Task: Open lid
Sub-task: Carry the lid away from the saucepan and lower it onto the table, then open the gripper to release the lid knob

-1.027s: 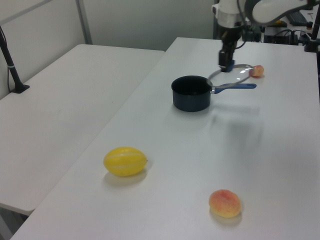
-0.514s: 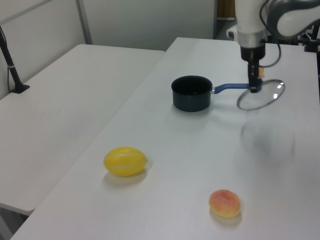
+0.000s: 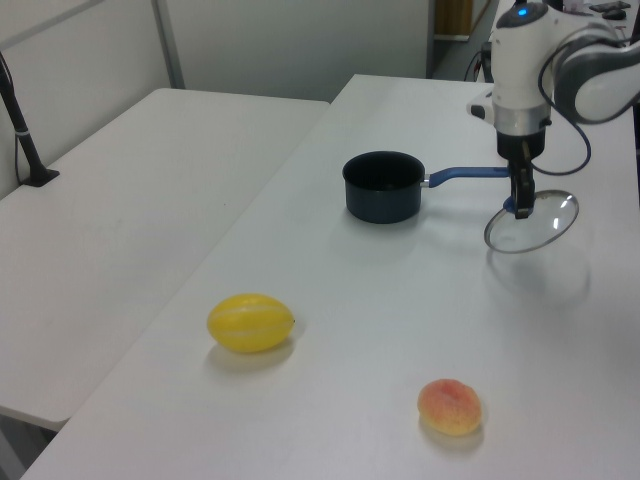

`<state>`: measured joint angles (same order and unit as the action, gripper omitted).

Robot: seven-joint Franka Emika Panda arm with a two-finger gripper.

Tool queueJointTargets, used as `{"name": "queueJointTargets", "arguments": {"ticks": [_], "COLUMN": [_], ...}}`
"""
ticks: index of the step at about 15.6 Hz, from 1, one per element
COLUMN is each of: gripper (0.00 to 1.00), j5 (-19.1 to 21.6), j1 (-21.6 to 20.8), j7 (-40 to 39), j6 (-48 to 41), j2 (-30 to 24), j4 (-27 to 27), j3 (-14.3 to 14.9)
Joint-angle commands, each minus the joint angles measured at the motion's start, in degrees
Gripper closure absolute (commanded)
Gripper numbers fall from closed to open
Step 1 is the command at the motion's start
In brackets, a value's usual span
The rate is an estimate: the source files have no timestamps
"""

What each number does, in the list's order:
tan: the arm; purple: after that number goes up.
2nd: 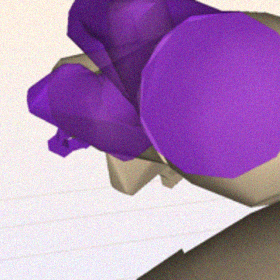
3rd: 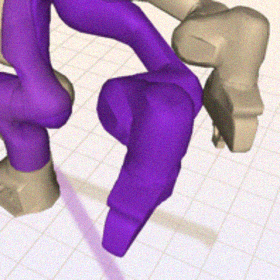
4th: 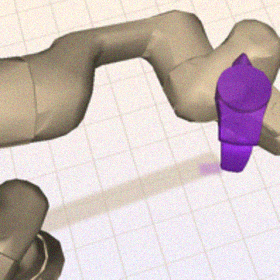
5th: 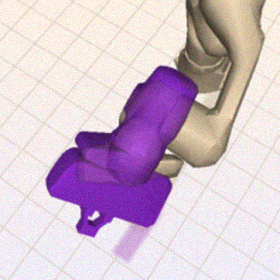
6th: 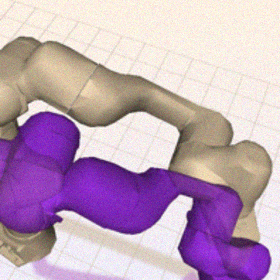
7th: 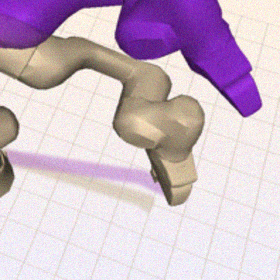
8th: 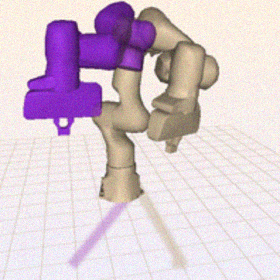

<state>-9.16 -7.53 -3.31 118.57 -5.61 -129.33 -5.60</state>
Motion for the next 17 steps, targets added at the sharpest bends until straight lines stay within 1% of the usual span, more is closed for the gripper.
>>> {"name": "queueJointTargets", "arguments": {"ticks": [1,4,9,13,14,16,17], "gripper": [1.0,1.0,1.0,1.0,0.95,0.6,0.46], "j5": [0.6,0.6,0.6,0.6,0.6,0.6,0.6], "j1": [1.5,2.3,3.0,3.0,3.0,3.0,3.0], "j7": [-2.0,-1.9,-1.1,1.7,2.1,2.3,2.4], "j6": [9.1,12.6,16.9,18.7,18.3,16.5,15.1], "j2": [-1.3,-1.1,1.4,2.5,2.5,2.5,2.4], "j4": [-4.6,-5.1,-5.8,-6.6,-6.6,-6.3,-6.2], "j3": [0.3,0.7,0.8,0.8,0.8,0.8,0.8]}}
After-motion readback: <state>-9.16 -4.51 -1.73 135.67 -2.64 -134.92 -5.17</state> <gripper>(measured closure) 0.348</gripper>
